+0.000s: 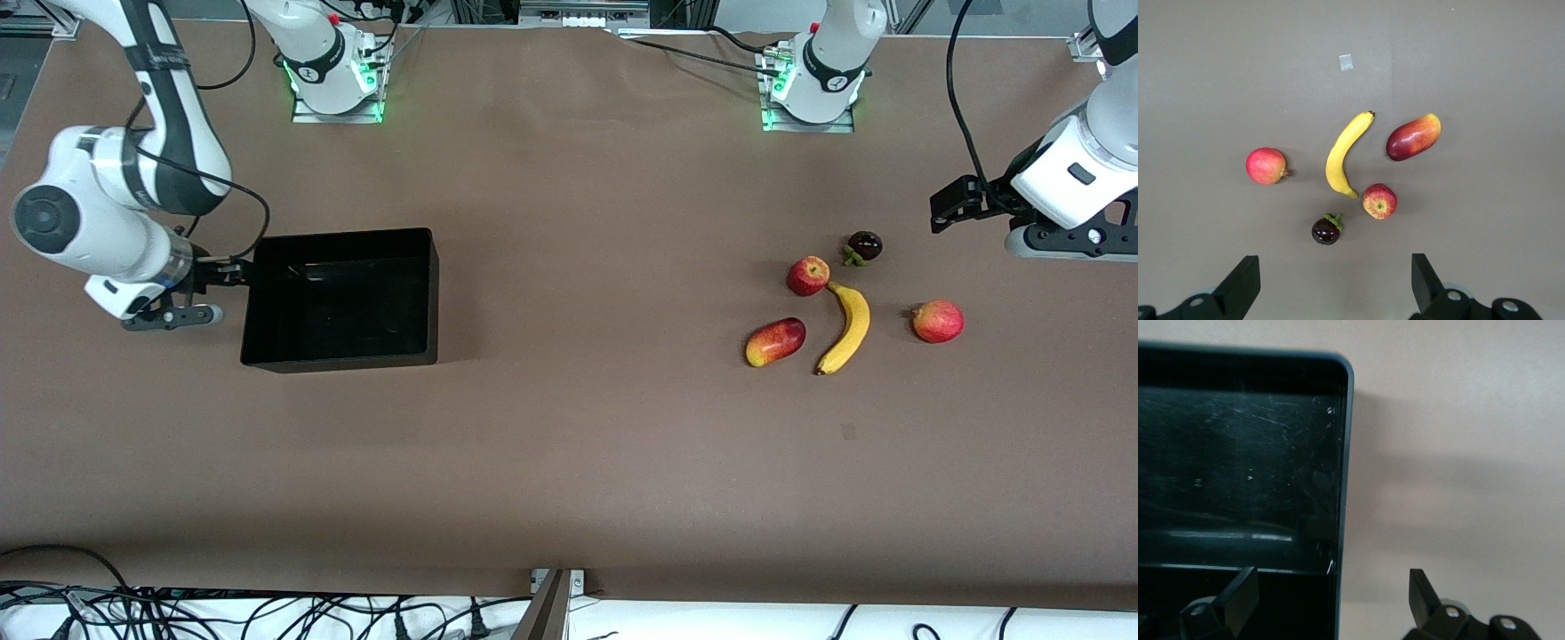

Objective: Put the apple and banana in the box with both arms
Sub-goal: 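Reach the right gripper to the black box rim and grasp it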

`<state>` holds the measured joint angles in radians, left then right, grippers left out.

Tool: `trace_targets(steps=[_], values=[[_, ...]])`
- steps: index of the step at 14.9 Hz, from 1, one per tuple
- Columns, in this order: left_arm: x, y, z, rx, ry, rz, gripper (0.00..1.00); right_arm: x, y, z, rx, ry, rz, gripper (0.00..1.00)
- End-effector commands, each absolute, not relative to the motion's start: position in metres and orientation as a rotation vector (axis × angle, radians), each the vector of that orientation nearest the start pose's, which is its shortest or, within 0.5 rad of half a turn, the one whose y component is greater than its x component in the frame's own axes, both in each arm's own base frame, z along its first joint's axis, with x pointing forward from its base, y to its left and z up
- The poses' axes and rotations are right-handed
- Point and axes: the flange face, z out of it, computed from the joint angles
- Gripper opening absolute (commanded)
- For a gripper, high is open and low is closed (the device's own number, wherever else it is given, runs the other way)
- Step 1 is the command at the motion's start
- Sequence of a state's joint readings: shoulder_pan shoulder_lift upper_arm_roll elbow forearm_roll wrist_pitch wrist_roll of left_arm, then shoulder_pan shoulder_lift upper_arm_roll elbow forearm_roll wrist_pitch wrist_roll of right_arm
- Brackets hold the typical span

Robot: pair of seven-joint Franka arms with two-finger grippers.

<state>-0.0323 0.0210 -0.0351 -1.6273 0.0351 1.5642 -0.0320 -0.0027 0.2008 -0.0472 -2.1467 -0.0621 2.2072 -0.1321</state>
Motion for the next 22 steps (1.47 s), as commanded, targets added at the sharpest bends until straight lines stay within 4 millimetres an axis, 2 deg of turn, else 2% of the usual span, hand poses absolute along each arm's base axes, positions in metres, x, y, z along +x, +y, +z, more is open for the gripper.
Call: trace_targets(steps=[1,3,5,7,11,14,16,19,20,22], values=[[0.552,-0.031,0.591,-3.083,0.087,0.129,1.00,0.529,-0.035,0.276,-3.173,-0.192,0.181,0.95],[0.552,-0.031,0.591,-3.083,0.087,0.129,1.00,0.530,-0.037,0.257,-3.172,-0.184,0.178,0.91],[0.552,-0.031,0.591,-3.081,0.087,0.129,1.00,0.530,-0.039,0.245,-3.171,-0.177,0.180,0.80],[0.552,-0.031,0.591,-3.083,0.087,0.129,1.00,0.527,-0.045,0.242,-3.172,-0.161,0.193,0.58],[0.552,-0.031,0.591,-3.083,0.087,0.129,1.00,0.527,-0.045,0.242,-3.171,-0.160,0.201,0.02],[0.552,-0.031,0.591,-3.083,0.087,0.129,1.00,0.536,-0.044,0.255,-3.174,-0.169,0.167,0.00],[0.552,-0.031,0.591,-3.083,0.087,0.129,1.00,0.547,-0.038,0.274,-3.166,-0.165,0.194,0.00],[0.552,-0.031,0.591,-3.083,0.087,0.129,1.00,0.573,0.011,0.318,-3.077,-0.176,0.240,0.00],[0.552,-0.031,0.591,-3.081,0.087,0.129,1.00,0.580,0.033,0.333,-3.058,-0.192,0.233,0.00],[0.552,-0.031,0.592,-3.081,0.087,0.127,1.00,0.593,0.091,0.364,-3.060,-0.163,0.206,0.00]])
